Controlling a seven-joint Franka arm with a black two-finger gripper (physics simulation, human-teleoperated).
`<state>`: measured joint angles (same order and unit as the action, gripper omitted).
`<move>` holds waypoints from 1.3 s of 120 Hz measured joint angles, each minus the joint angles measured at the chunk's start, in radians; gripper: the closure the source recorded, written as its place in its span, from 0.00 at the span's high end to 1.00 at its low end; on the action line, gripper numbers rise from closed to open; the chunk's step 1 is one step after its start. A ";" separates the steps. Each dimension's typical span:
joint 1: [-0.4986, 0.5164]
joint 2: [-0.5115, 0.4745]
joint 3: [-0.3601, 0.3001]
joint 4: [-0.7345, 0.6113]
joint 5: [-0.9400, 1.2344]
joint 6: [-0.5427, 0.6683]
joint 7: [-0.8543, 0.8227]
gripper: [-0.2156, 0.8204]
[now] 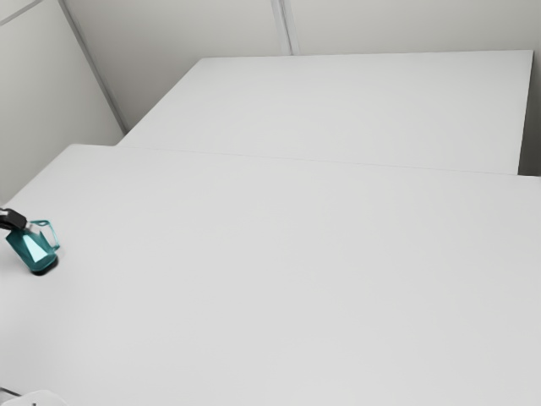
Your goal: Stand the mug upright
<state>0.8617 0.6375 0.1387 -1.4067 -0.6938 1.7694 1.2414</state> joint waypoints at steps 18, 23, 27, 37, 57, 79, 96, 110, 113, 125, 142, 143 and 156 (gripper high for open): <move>-0.031 -0.022 0.000 -0.023 -0.001 0.004 0.007 0.05; -0.041 -0.041 0.000 -0.041 0.000 0.007 0.008 0.04; -0.050 -0.059 0.000 -0.059 0.001 0.008 0.008 0.04; -0.070 -0.104 0.000 -0.109 0.002 0.009 0.003 0.04; -0.160 -0.203 -0.001 -0.174 0.055 0.031 -0.033 0.03; -0.328 -0.341 -0.004 -0.262 0.237 0.100 -0.161 0.03; -0.427 -0.506 -0.065 -0.449 0.398 0.232 -0.303 0.03; -0.503 -0.613 -0.097 -0.563 0.537 0.322 -0.442 0.03; -0.513 -0.629 -0.109 -0.583 0.564 0.338 -0.473 0.03; -0.547 -0.676 -0.161 -0.654 0.657 0.400 -0.605 0.03; -0.581 -0.721 -0.188 -0.754 0.761 0.475 -0.803 0.03; -0.581 -0.722 -0.189 -0.758 0.768 0.479 -0.815 0.03; -0.595 -0.743 -0.195 -0.810 0.841 0.519 -0.969 0.03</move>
<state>0.2663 -0.1058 -0.0565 -2.2163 0.1470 2.2887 0.2728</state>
